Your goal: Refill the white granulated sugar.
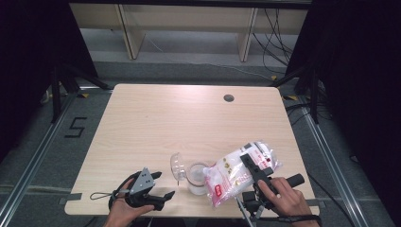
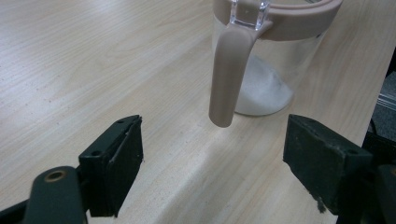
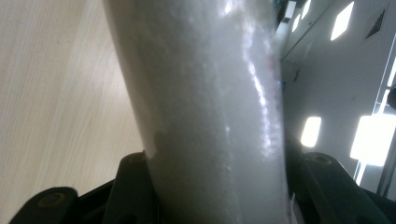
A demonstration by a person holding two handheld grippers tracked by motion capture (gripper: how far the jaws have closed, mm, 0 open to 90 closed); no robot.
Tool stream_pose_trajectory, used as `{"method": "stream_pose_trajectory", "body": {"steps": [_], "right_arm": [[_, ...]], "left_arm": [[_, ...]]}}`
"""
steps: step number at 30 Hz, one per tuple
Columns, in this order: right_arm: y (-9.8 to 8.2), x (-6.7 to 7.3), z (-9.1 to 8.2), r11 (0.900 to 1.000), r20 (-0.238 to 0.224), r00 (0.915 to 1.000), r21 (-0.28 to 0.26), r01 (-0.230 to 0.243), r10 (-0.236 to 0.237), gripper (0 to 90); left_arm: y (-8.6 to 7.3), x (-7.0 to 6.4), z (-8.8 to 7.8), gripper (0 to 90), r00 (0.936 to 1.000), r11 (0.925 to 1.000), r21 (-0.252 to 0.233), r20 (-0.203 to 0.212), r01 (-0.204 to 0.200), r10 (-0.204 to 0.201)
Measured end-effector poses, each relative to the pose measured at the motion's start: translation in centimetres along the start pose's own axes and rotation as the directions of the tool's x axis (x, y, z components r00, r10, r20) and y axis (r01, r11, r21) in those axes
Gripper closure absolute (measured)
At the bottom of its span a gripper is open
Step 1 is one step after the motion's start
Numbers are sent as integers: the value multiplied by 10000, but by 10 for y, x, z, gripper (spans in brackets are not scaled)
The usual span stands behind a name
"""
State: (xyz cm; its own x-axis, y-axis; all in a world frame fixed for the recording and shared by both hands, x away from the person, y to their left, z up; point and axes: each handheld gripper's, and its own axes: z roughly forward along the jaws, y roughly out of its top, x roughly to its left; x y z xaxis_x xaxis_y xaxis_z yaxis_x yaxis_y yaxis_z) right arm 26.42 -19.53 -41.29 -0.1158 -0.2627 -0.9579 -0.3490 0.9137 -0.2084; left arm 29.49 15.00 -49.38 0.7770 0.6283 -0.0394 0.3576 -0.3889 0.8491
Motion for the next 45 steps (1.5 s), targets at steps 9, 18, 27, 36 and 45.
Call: {"method": "stream_pose_trajectory", "body": {"steps": [9, 18, 27, 36, 45], "right_arm": [[-1, 1, 0, 10000, -122, 9999, 88, -35, 36, 569], [1, -1, 1, 9999, -107, 9999, 90, 119, -118, 575], [4, -1, 0, 10000, -120, 9999, 43, -18, 19, 583], [0, 0, -1, 9989, 38, 9989, -5, -470, 470, 591], [-3, -2, -1, 9989, 268, 9992, -358, -286, 296, 599]], "left_arm": [[0, 1, 0, 196, 9999, 9999, 0, -3, -131, 131], [0, 0, -1, 196, 10000, 10000, 12, -21, -48, 48], [0, 0, 0, 196, 10000, 10000, 7, 6, 5, -5], [0, -1, 0, 196, 10000, 10000, -11, -37, 7, -7], [0, -1, 0, 196, 10000, 10000, 1, -47, 1, -1]]}}
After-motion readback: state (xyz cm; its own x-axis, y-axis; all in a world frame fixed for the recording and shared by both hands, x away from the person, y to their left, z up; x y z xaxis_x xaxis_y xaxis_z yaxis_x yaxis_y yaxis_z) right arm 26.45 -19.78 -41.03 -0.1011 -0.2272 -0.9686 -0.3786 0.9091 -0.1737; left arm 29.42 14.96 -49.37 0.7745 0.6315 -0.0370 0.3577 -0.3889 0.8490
